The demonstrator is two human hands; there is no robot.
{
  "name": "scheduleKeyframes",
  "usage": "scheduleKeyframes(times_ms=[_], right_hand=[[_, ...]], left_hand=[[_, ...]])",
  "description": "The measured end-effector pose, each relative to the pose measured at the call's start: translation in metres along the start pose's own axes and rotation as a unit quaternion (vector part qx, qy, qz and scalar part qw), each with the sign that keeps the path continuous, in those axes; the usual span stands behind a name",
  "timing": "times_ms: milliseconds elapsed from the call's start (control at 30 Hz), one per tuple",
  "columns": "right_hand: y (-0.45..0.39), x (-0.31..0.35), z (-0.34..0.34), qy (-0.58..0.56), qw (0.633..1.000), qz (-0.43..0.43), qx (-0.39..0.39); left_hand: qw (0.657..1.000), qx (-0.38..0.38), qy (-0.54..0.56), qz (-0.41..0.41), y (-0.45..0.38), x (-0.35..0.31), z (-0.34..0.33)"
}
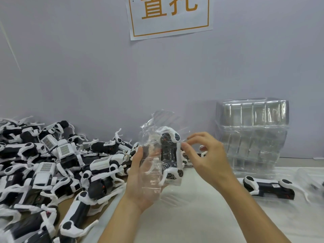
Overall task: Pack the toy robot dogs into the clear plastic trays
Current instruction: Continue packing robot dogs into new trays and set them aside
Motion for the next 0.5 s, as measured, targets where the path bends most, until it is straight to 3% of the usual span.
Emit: scheduleKeyframes(times_ms=[500], right_hand=[[0.0025, 0.0105, -0.0013, 0.079, 0.995, 0.049, -0.044]], left_hand=[[0.999, 0.036, -0.010, 0.014, 0.0029, 0.0035, -0.0050]])
Point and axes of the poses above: each hand's wrist, its own y-axis away from the middle knuckle, its own z-axis out of the back of the hand, x = y × z, the point moved 9 cm from there along -y, towards the middle knuckle, and after that the axes turned 6 degrees about -x, right-handed, at the moved point
